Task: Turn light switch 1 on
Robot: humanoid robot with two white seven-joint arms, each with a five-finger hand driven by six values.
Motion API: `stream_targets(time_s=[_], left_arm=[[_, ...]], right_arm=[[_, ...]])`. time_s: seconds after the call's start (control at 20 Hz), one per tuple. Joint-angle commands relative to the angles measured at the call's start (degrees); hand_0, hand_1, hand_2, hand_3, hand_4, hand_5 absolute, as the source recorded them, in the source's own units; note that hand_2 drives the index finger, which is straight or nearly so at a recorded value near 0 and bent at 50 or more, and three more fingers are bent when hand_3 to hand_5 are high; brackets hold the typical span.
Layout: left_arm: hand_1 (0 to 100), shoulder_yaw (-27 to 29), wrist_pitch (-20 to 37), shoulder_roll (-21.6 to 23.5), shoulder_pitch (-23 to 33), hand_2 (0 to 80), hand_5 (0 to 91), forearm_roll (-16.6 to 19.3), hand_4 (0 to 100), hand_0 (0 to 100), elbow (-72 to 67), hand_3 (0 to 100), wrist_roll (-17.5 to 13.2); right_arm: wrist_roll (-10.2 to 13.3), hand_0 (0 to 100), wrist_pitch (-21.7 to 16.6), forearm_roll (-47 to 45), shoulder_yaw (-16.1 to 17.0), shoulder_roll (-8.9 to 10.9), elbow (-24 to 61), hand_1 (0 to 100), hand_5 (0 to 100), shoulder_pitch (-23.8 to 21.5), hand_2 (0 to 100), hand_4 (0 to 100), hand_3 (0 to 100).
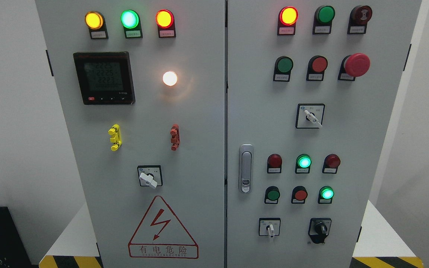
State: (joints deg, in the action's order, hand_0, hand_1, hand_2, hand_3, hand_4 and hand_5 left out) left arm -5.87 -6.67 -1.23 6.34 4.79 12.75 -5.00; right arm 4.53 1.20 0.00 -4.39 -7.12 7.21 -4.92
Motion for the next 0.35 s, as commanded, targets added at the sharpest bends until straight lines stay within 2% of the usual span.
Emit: stream_targets(time_s=[0.0,0.3], left_arm=[[4,-2.13,0.78,-2.02,-0.45,0.0,0.0,-0.4,0,37,-9.06,0,0.96],[0,-1.86,3.68,-1.93,-0.54,0.0,0.0,-0.84,0,37,-9.15,0,1.4]], right_arm=[[0.04,0,0.03,-1.41,0.0,0.0,0.0,0,0,0.0,0,0,0],[0.04,0,0.03,-1.41,0.0,0.0,0.0,0,0,0.0,0,0,0]])
